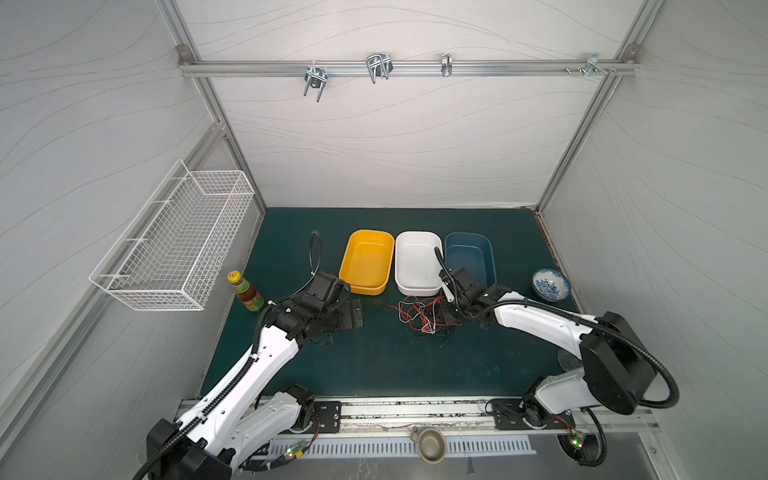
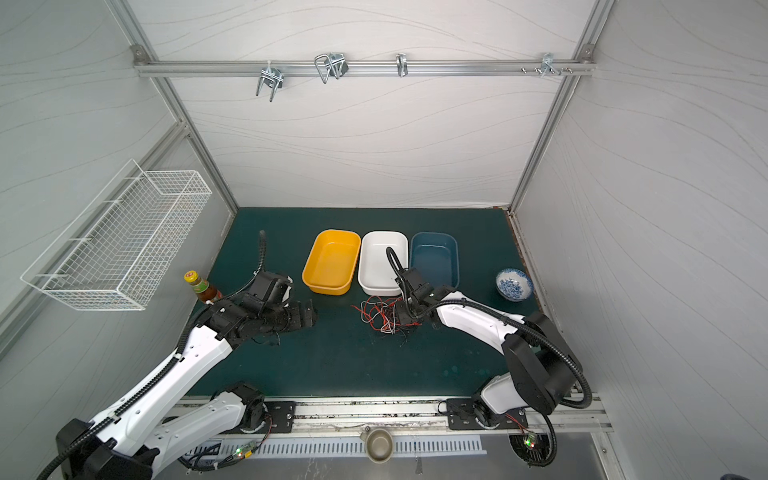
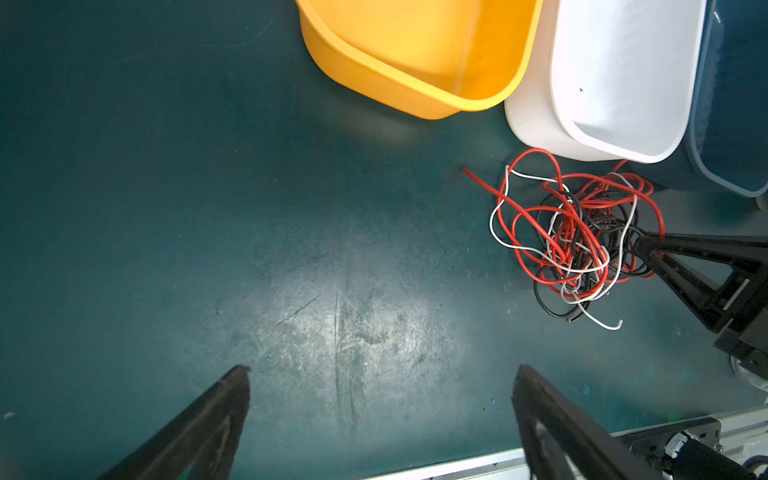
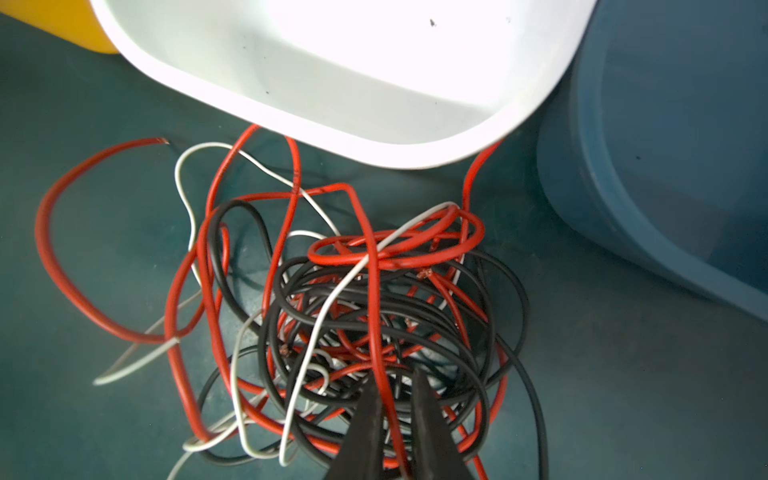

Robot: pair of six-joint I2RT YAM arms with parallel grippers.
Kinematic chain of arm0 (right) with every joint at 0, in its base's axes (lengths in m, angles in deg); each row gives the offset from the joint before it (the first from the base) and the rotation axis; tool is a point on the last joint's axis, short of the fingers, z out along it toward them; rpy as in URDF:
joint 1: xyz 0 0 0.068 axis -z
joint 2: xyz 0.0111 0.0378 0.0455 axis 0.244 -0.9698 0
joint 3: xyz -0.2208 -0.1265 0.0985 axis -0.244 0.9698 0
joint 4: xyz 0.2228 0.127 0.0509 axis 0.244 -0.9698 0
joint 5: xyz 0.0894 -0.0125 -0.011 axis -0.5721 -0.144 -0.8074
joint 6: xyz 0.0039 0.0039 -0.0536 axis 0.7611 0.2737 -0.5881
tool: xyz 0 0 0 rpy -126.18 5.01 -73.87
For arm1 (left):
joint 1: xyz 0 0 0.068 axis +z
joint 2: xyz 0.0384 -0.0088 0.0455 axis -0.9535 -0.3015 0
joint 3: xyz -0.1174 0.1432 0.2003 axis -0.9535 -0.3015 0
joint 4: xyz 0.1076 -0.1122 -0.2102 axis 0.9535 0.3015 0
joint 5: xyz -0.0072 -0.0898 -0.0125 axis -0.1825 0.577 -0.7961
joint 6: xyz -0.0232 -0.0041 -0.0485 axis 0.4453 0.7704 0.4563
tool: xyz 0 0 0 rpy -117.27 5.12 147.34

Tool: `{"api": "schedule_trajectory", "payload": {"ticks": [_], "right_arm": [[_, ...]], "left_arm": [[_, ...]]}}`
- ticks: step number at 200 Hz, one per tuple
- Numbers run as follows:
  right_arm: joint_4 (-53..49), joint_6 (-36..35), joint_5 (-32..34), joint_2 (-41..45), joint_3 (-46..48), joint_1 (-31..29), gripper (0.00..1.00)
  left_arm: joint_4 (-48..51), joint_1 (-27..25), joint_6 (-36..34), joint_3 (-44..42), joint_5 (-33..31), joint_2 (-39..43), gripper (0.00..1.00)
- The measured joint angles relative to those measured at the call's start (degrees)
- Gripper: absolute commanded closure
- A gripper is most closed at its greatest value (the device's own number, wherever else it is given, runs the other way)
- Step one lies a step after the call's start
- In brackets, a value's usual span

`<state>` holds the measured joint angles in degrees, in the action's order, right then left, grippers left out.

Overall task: Untangle the cables
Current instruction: 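Close the right gripper on a red wire in the tangled pile, then lift the red wire with the right gripper, pulling it free of the pile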

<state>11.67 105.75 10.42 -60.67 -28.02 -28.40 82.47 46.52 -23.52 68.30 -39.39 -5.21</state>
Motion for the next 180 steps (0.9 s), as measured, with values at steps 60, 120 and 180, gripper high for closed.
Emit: {"api": "schedule_trajectory", "payload": {"ticks": [60, 120, 180], "right_arm": [[-2.9, -1.0, -0.6, 3.8, -1.9, -0.5, 1.00], [-7.3, -1.8, -1.0, 10.7, -8.4, -4.3, 1.00], [-12.6, -2.7, -1.2, 13.8, -17.7, -8.0, 1.00]], "left_arm": [[0.0, 0.0, 0.0, 0.0, 0.7, -0.4, 0.00], [0.0, 0.0, -0.1, 0.0, 1.0, -0.4, 0.00], [0.0, 0.0, -0.1, 0.0, 1.7, -0.6, 0.00]]}}
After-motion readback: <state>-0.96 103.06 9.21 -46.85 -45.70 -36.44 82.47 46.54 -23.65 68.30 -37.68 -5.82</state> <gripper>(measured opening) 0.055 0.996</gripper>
